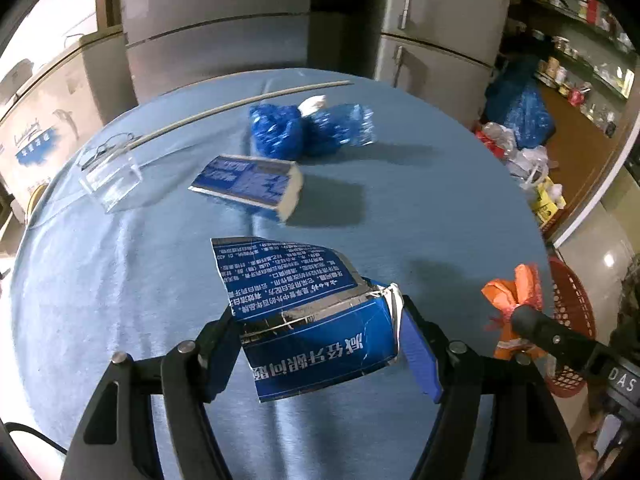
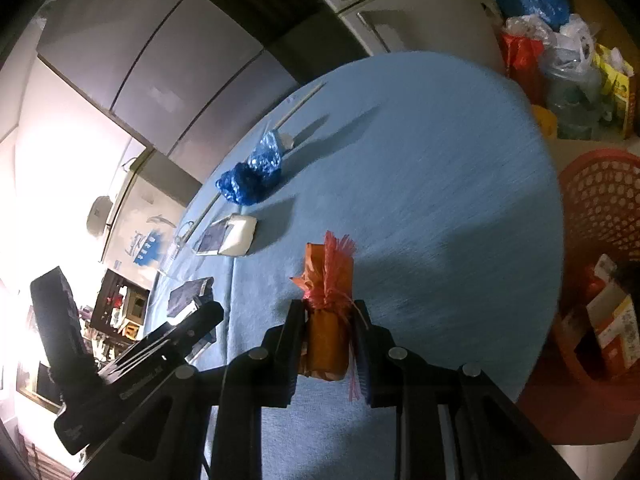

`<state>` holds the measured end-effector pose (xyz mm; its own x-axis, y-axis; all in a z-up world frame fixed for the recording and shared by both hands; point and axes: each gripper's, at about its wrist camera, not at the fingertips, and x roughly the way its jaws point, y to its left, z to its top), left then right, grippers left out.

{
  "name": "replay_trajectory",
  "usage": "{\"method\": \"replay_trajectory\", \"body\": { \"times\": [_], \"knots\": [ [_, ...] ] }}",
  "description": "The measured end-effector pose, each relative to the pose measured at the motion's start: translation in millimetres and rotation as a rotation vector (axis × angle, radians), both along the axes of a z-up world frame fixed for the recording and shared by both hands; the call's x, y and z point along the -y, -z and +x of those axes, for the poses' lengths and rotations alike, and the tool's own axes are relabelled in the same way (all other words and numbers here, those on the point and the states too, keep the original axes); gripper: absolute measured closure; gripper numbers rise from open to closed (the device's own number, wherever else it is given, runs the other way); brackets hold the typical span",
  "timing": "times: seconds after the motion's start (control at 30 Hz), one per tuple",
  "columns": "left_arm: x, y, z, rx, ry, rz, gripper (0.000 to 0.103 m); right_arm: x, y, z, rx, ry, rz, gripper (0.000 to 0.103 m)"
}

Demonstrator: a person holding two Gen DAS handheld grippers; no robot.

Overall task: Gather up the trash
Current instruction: 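Carry both items over the red basket and open both grippers to drop them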

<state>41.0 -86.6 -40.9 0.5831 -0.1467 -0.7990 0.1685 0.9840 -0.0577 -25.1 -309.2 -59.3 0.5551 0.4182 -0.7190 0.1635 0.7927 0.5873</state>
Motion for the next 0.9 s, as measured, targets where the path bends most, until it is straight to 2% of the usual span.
{"method": "replay_trajectory", "body": {
  "times": [0.5, 0.9],
  "knots": [
    [67.3, -19.0, -17.3, 0.033, 0.151, 0.000, 0.029, 55.3, -6.5, -39.2, 0.003, 0.121, -0.057, 0.078],
    [142.6, -28.7, -31.1, 0.057, 0.313, 0.011, 0.029, 123.9, -12.1, -83.3, -0.002, 0.269, -0.105, 0.078]
  ]
}}
